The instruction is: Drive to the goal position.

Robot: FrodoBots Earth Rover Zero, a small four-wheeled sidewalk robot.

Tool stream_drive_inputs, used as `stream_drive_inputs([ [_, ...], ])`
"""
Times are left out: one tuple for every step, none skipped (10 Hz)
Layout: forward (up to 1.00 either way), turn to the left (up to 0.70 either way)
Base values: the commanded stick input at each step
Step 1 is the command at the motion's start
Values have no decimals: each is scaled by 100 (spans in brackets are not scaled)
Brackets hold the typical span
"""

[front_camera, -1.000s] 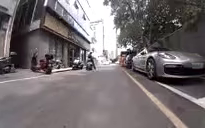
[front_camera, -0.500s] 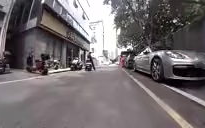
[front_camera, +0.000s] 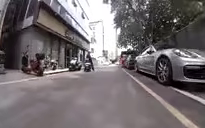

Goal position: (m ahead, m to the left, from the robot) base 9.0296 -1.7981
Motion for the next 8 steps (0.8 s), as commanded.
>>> stream_drive_inputs([
  [70, 0],
  [70, 0],
  [70, 0],
  [70, 0],
  [70, 0],
  [70, 0],
  [70, 0],
  [70, 0],
])
